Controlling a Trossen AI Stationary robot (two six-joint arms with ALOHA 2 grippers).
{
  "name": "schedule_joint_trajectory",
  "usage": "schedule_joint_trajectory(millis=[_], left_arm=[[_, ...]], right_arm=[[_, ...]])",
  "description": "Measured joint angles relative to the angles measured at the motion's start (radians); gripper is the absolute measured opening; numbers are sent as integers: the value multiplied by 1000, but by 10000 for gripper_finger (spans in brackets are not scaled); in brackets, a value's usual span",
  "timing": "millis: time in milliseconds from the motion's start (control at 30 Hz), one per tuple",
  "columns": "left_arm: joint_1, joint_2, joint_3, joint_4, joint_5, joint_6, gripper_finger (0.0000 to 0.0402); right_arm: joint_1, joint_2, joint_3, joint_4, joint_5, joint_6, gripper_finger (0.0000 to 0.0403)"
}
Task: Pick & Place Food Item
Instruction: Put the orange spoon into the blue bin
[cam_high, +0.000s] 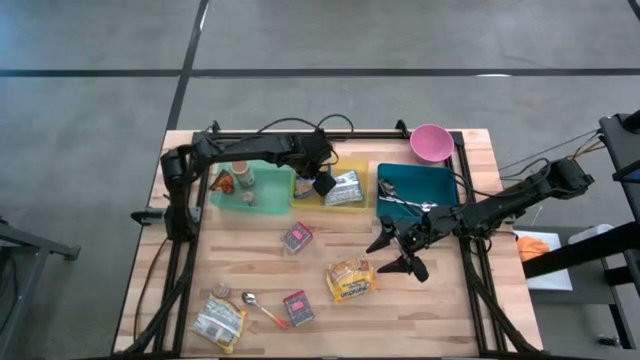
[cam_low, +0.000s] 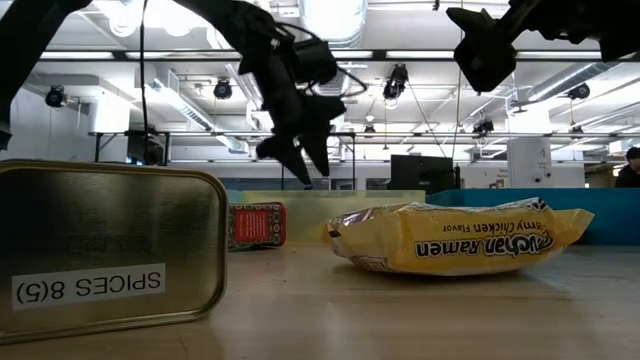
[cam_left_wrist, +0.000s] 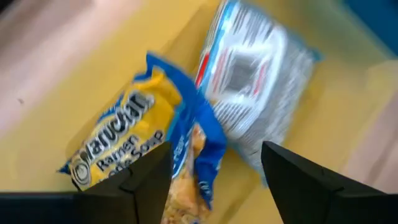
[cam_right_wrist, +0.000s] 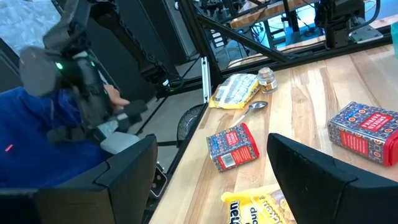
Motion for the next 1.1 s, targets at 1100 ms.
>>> schedule_joint_trajectory(millis=[1100], left_arm=[[-507, -421, 24, -566, -184, -26, 253]], right_arm=[[0, 0, 0, 0, 0, 0, 297]])
